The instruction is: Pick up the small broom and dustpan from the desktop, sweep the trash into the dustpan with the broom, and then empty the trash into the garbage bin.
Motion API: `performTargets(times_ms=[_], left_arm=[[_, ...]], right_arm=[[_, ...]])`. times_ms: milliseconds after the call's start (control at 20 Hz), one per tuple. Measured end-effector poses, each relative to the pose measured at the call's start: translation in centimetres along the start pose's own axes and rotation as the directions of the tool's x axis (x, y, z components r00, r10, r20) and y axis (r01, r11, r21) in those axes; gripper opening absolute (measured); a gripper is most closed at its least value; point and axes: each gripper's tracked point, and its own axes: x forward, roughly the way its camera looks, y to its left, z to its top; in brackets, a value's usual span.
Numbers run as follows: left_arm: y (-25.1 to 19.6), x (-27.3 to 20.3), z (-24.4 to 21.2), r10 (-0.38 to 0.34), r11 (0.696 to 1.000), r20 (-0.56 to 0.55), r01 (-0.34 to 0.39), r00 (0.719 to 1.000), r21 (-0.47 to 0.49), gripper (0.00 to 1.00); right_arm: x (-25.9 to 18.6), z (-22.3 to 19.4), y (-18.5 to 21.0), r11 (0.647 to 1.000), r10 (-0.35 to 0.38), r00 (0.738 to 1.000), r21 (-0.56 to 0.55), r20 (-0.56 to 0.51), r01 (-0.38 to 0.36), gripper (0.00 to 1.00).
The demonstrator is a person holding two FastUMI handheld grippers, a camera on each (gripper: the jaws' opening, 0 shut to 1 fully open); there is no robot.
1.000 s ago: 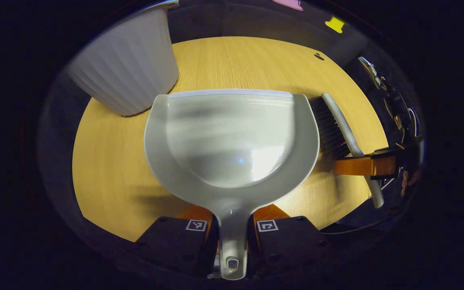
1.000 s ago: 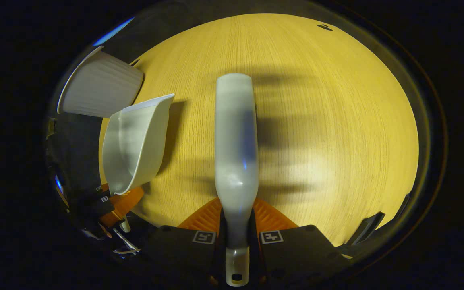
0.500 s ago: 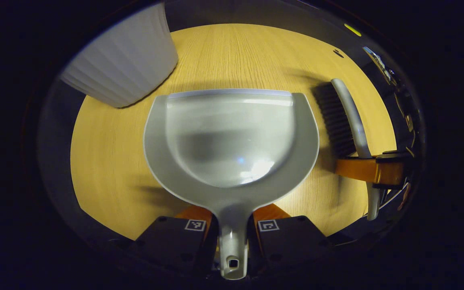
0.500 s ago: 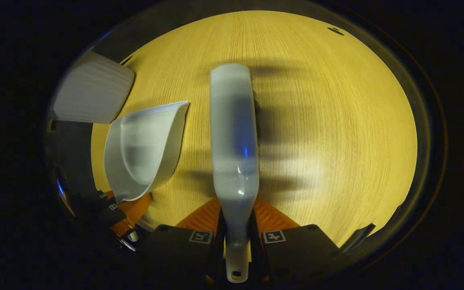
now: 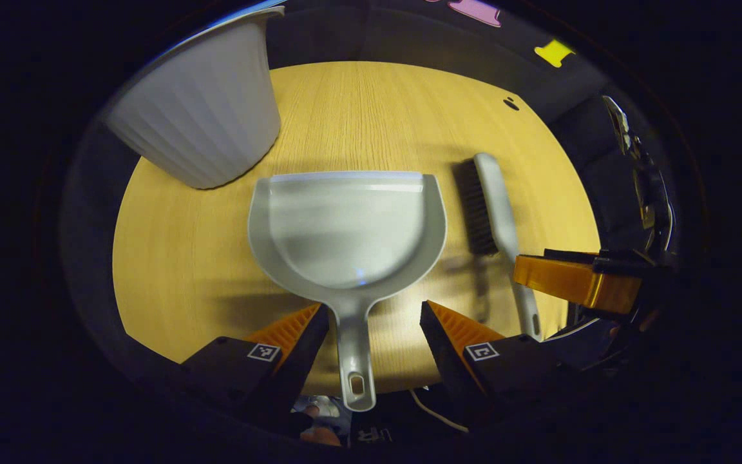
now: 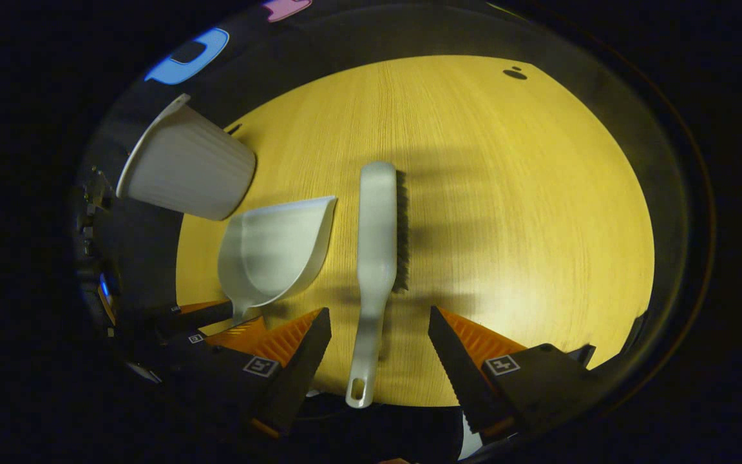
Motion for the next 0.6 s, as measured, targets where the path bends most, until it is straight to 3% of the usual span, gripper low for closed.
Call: performTargets(times_ms=[150, 200, 250, 300, 400, 500, 600], left_arm=[[-0.8, -5.3, 1.7, -0.044, 0.999, 0.135, 0.046, 0.990, -0.016, 0.86], [-1.0, -7.3, 2.9, -0.045, 0.999, 0.218, 0.050, 0.975, -0.021, 0.86], [-0.9, -9.3, 4.4, -0.034, 0.999, 0.314, 0.044, 0.949, -0.023, 0.86], [-0.3, -11.8, 6.1, -0.005, 1.000, 0.430, 0.018, 0.903, -0.026, 0.86], [0.5, -17.2, 8.7, 0.052, 0.998, 0.611, -0.029, 0.790, -0.047, 0.86], [1.2, -21.2, 9.0, 0.081, 0.997, 0.743, -0.059, 0.664, -0.056, 0.86], [1.7, -23.9, 8.4, 0.085, 0.996, 0.836, -0.073, 0.542, -0.054, 0.86]], right_arm=[[-5.4, 2.9, 1.2, 1.000, 0.015, 0.981, -0.006, 0.196, -0.014, 0.99], [-7.4, 4.4, 1.0, 0.999, -0.019, 0.953, -0.035, 0.302, 0.031, 0.99], [-9.5, 6.1, 0.5, 0.992, -0.071, 0.906, -0.064, 0.418, 0.108, 0.99], [-11.7, 7.7, 0.3, 0.984, -0.094, 0.851, -0.084, 0.517, 0.160, 0.99], [-15.5, 10.3, 2.8, 0.982, -0.053, 0.738, -0.101, 0.673, 0.163, 0.99], [-19.8, 12.7, 5.9, 0.983, 0.020, 0.595, -0.124, 0.803, 0.135, 0.98], [-23.6, 13.6, 7.6, 0.975, 0.048, 0.475, -0.144, 0.879, 0.168, 0.98]])
